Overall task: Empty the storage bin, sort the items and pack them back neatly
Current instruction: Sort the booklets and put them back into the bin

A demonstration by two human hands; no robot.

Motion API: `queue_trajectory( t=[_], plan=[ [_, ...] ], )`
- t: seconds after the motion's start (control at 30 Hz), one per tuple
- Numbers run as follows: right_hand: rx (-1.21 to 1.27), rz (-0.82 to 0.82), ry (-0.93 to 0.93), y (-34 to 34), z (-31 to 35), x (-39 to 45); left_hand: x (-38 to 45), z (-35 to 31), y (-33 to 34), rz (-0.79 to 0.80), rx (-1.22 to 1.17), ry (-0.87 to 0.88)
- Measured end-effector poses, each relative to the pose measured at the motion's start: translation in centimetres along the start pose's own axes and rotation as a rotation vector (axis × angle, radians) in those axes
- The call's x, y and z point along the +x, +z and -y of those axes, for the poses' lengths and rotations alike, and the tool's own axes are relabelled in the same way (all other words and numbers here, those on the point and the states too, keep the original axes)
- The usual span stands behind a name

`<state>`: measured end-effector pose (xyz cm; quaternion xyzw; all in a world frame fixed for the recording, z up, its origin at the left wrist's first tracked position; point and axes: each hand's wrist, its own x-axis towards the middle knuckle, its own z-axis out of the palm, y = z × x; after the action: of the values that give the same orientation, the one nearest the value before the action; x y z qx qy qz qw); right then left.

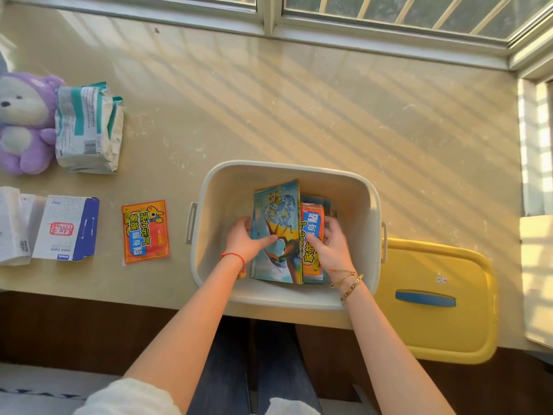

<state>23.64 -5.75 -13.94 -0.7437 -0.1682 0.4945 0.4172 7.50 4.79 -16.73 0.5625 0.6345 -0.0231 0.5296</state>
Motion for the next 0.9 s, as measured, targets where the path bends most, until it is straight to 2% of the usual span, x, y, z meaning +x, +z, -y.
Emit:
queue_trajectory(
  t=[0.33, 0.53, 0.63, 0.9],
  plan=[
    [0.112, 0.07, -0.069, -0.3, 1.2, -1.5, -1.9, -0.2, -0.9, 0.102, -0.121, -0.028],
    [0.141, 0.067, -0.115, -0.1, 2.4, -3.2, -4.3, -0.6, -1.4, 0.245, -0.232, -0.147],
    [0.125, 0.075, -0.144, -0.1, 2.9, -4.0, -5.3, -0.9, -1.4, 0.292, -0.269, -0.114],
    [0.035, -0.004, -0.22, -0.1, 4.6, -6.3, -8.8, -2.2, -4.2, 0.041, -0.48, 0.095]
  ],
)
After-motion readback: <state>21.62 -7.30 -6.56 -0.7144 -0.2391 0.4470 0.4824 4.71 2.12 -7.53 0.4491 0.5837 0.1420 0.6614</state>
